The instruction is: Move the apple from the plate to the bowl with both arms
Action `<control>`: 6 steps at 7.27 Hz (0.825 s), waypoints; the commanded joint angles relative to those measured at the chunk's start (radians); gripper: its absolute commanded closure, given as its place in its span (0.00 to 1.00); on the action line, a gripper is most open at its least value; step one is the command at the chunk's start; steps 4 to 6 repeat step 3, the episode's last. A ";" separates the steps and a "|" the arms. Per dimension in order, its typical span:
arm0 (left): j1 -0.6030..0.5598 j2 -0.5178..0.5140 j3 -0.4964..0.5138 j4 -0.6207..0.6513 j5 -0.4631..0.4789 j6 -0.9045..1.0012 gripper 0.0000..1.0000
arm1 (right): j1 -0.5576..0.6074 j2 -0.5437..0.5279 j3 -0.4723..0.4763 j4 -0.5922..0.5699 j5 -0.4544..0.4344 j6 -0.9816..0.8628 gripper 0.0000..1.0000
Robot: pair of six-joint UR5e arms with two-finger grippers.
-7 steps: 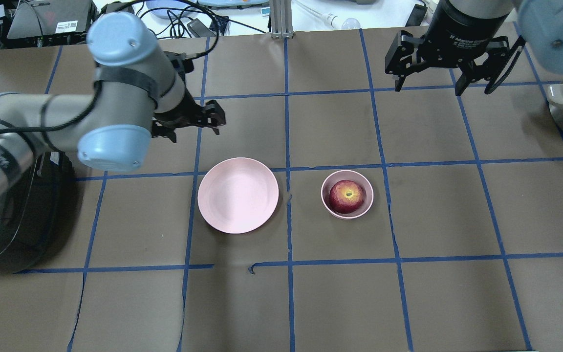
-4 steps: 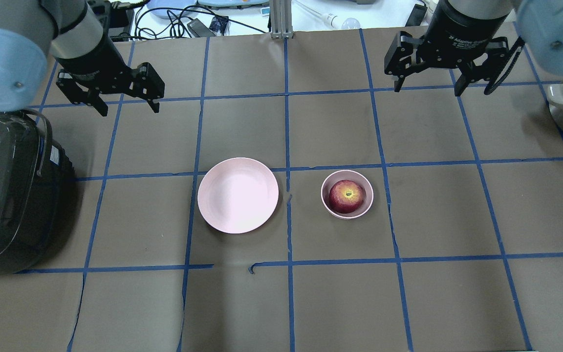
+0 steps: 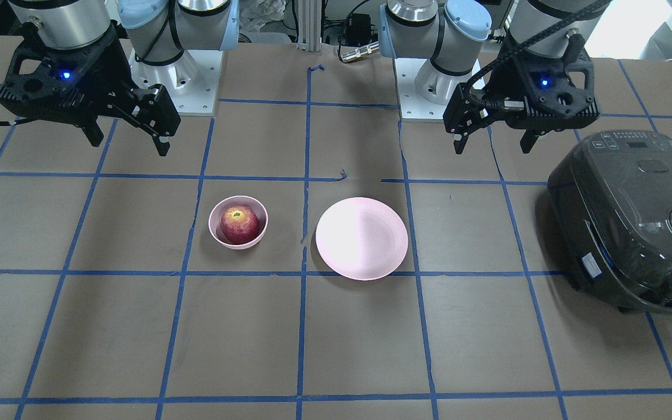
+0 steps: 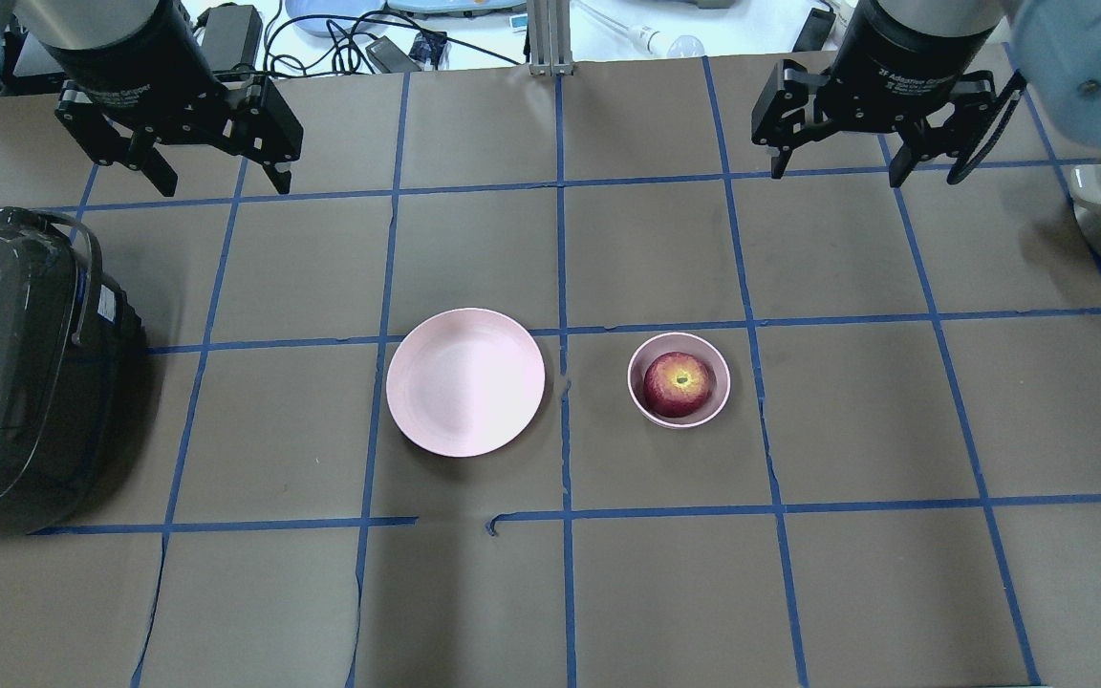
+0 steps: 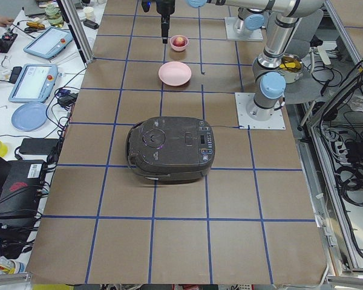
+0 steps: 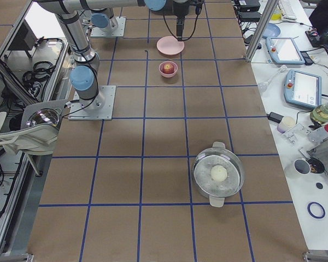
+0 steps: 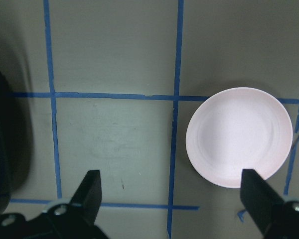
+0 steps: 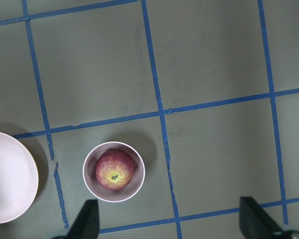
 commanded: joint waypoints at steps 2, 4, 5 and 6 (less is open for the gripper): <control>0.007 0.024 0.004 -0.002 -0.005 0.015 0.00 | 0.001 -0.001 0.001 0.000 -0.001 0.000 0.00; 0.007 0.028 0.000 -0.003 0.001 0.015 0.00 | 0.001 -0.001 0.001 0.000 -0.001 0.000 0.00; 0.007 0.028 0.000 -0.003 0.001 0.015 0.00 | 0.001 -0.001 0.001 0.000 -0.001 0.000 0.00; 0.007 0.028 0.000 -0.003 0.001 0.015 0.00 | 0.001 -0.001 0.001 0.000 -0.001 0.000 0.00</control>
